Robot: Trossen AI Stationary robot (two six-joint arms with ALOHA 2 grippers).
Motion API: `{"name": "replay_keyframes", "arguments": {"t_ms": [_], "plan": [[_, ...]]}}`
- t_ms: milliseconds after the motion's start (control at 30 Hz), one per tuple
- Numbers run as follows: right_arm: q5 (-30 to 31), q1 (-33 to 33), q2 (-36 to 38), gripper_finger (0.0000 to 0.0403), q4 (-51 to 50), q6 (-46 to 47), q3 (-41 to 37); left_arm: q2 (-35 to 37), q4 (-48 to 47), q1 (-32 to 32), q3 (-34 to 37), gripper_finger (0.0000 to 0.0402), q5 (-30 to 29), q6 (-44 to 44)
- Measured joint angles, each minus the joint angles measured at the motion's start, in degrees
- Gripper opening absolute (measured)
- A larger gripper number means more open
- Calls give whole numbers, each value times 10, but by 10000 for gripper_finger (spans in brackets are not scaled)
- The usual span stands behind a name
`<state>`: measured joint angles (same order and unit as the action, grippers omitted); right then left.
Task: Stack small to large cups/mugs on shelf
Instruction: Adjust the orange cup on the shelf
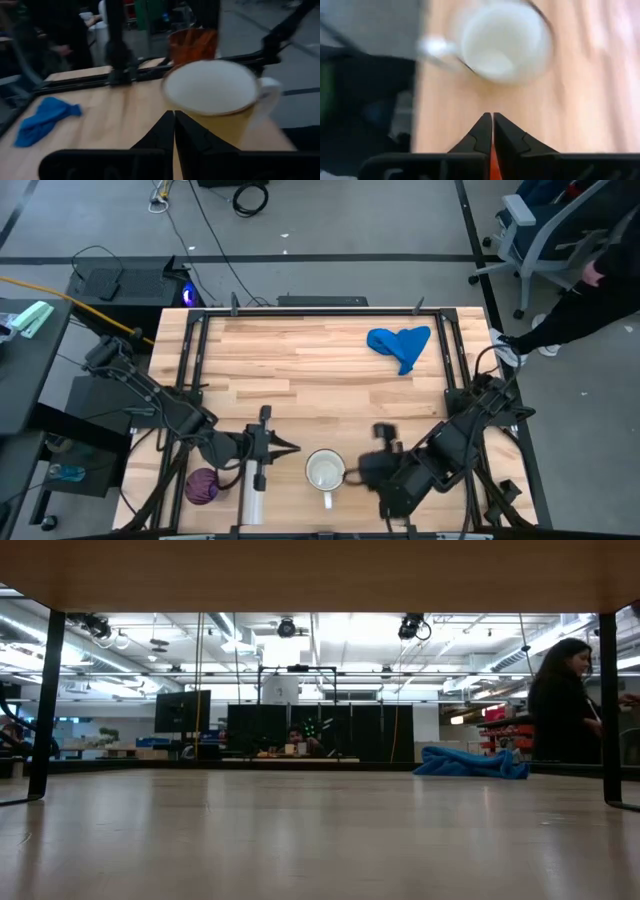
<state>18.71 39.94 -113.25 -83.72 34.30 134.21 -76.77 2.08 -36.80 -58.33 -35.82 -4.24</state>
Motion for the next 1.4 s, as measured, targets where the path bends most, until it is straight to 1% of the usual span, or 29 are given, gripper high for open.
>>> {"name": "replay_keyframes", "arguments": {"t_ms": [67, 100, 200, 267, 400, 633, 767, 900, 1033, 1133, 1267, 1400], "plan": [[10, 1, 7, 28, -70, 74, 0, 4, -14, 0, 0, 23, -24, 1], [14, 2, 10, 31, -70, 97, -4, 6, -18, 0, 0, 24, -34, -1], [17, 14, 22, 36, -42, 104, -10, 5, -26, 0, 0, 24, -44, -7], [22, 23, 26, 37, -66, 129, -7, 5, -31, 0, 0, 21, -45, -11], [41, 35, 34, 36, -62, 163, -13, 5, -34, 1, 0, 14, -45, -11], [31, 57, 38, 35, -63, 213, -16, 5, -42, 1, 0, 20, -45, -15], [29, 73, 42, 24, -63, 255, -16, 5, -54, 1, 0, 24, -45, -27], [26, 99, 43, 6, -63, 305, -16, 5, -54, 1, 0, 18, -45, -29], [39, 121, 43, 8, -63, 357, -16, 5, -54, 1, 0, 13, -45, -30], [58, 132, 47, 9, -62, 375, -21, 5, -54, 1, 0, 15, -45, -27], [86, 126, 86, 6, -62, 381, -72, 5, -54, 2, 0, 23, -49, -21], [96, 97, 156, 7, -62, 395, -169, 6, -54, 8, 0, 23, -55, -11]]}}
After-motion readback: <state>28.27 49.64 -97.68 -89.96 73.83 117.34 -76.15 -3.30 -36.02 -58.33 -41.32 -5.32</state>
